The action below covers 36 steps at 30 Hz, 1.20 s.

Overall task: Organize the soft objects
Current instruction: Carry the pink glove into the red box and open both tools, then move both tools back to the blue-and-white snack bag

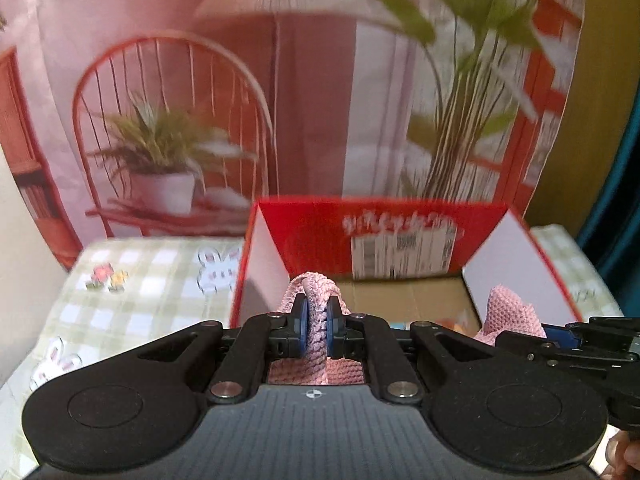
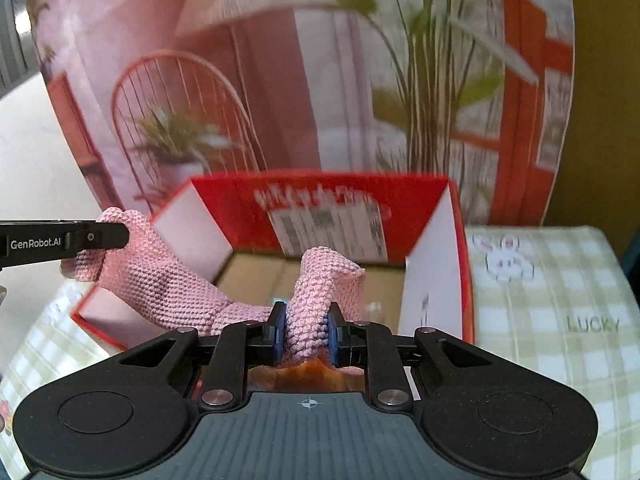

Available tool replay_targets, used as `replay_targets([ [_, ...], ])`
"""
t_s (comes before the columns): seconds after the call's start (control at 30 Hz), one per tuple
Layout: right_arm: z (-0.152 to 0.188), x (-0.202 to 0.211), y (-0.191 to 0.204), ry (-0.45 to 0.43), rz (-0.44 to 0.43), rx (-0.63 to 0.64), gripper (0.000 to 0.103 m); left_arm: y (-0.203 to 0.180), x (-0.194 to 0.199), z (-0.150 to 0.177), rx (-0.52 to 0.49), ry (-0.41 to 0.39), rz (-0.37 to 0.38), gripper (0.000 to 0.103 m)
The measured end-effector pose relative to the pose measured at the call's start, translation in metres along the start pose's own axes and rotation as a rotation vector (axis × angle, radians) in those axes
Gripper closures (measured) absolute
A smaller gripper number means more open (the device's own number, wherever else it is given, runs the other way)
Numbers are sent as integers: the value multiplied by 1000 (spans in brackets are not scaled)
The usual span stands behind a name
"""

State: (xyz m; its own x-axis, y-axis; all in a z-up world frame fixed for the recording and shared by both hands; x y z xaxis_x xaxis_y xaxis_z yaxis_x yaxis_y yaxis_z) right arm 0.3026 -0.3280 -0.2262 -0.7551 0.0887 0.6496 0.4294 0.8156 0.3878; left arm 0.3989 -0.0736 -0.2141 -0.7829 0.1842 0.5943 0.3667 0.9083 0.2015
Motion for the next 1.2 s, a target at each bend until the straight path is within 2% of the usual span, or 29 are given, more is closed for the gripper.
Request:
replay_targets([
  [0.17,13,-9,-10,40,7,-63,83,-3,-11,20,-18,65,26,91],
  [0.2,14,-9,-10,40,12,-56,80,-2,-11,21,-24,68,26,88],
  [0.27,14,-7,-9,36,28,-45,73,1,-9,22,-26,70,25,77],
  [0.33,13,-3,-9,24,29,-43,69,5,-4,21,-15,62,24,52],
  [0.4,12,2,-6,9,26,-30,60,7,5,18,-7,40,21,44],
  [0.67,21,38,12,-46,-14,47,50,4,43,30,-39,23,29,43],
  [0.73,25,49,15,-64,-18,72,33,5,53,36,-47,24,29,43],
  [0.83,30,66,20,-99,-33,84,14,9,72,45,-64,13,15,43],
  [0.93,37,83,23,-124,-40,70,0,10,92,54,-58,2,24,43],
  [1.2,78,121,23,-146,-43,48,0,-9,133,112,-38,18,105,43],
])
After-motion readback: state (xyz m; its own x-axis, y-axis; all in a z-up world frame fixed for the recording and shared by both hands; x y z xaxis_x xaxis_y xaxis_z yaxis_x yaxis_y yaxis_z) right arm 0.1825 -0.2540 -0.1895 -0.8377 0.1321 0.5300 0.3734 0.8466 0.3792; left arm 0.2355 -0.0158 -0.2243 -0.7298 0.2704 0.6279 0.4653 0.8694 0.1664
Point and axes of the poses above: each gripper's, at about its wrist camera, not at the fingertips, and x roughly against the way its jaws point, y to its left, z to its underside, the point moved 10 cm from there along -x, roughly the way its jaws point, and after that the axes turned 15 degrees about -x, right-handed, at the moved point
